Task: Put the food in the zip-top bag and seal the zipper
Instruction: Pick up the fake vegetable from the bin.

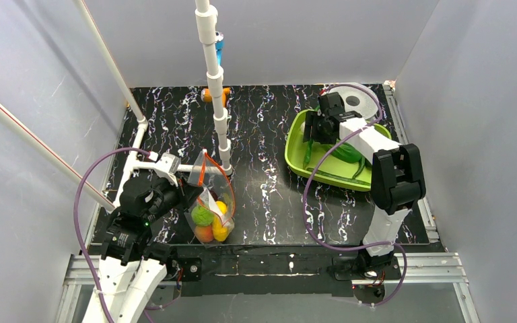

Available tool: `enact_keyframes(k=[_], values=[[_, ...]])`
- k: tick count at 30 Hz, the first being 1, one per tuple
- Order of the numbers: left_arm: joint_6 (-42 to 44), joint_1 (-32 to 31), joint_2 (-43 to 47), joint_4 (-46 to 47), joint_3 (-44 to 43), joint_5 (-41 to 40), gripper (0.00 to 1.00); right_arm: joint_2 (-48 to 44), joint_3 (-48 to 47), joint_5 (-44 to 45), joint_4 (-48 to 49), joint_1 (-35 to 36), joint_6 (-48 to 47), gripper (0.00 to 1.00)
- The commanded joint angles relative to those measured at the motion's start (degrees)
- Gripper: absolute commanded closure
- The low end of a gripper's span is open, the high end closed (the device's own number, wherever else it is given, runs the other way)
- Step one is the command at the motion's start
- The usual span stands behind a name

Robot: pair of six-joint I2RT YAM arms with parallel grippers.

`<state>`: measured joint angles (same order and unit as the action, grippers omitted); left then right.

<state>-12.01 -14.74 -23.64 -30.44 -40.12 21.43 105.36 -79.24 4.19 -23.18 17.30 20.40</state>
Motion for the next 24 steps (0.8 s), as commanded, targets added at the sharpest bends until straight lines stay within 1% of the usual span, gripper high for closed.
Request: enact_keyframes(k=[1, 3, 6, 8, 11, 13, 14, 15, 17, 19, 20, 22, 24], values=[[0.21, -0.09, 0.36, 0.2, -0.22, 0.34, 1.0, -0.7, 1.33, -4.64, 0.99, 0.34, -0.89, 0.26], [0.23, -0.11, 0.35, 0.2, -0.18, 0.47, 1.0, 1.05, 0.16, -5.15, -0.68, 0.97, -0.67, 0.26], [0.23, -0.05, 0.35, 0.2, -0.21, 0.54, 1.0, 4.46, -3.51, -0.66, -4.12, 2.48, -0.73, 0.27], [0.23, -0.08, 0.36, 0.2, -0.19, 0.54, 1.0, 6.47, -5.98, 1.38, -6.84, 3.77, -1.01, 0.3], [0.26, -0.1, 0.6, 0.14, -0.23, 0.33, 1.0, 7.53, -6.46, 5.7, -8.14, 6.22, -1.58, 0.3], [0.24, -0.06, 0.77, 0.11, -0.15, -0.04, 1.0, 8.44, -6.49, 6.55, -8.39, 6.84, -1.11, 0.32], [0.23, -0.09, 0.75, 0.18, -0.09, -0.08, 1.0, 8.93, -6.6, 6.95, -8.44, 6.91, -0.78, 0.36], [0.23, -0.06, 0.61, 0.2, -0.11, 0.06, 1.0, 9.16, -6.74, 7.55, -8.43, 6.91, -0.53, 0.43], [0.31, -0.11, 0.32, 0.2, -0.26, 0.75, 1.0, 8.93, -7.17, 10.14, -8.87, 6.96, -0.19, 0.61], [0.41, -0.11, 0.2, 0.16, -0.31, 1.65, 1.0, 6.95, -7.16, 12.42, -8.84, 6.96, -0.64, 0.71], [0.41, -0.1, 0.18, 0.2, -0.31, 1.87, 1.0, 5.44, -7.27, 13.23, -8.97, 6.98, -1.17, 0.74], [0.4, -0.09, 0.25, 0.44, -0.22, 2.03, 1.0, 2.46, -8.47, 14.57, -10.08, 6.99, -2.85, 0.76], [0.41, -0.1, 0.27, 0.51, -0.22, 2.12, 1.0, -0.75, -10.77, 13.97, -11.87, 6.81, -4.72, 0.77]])
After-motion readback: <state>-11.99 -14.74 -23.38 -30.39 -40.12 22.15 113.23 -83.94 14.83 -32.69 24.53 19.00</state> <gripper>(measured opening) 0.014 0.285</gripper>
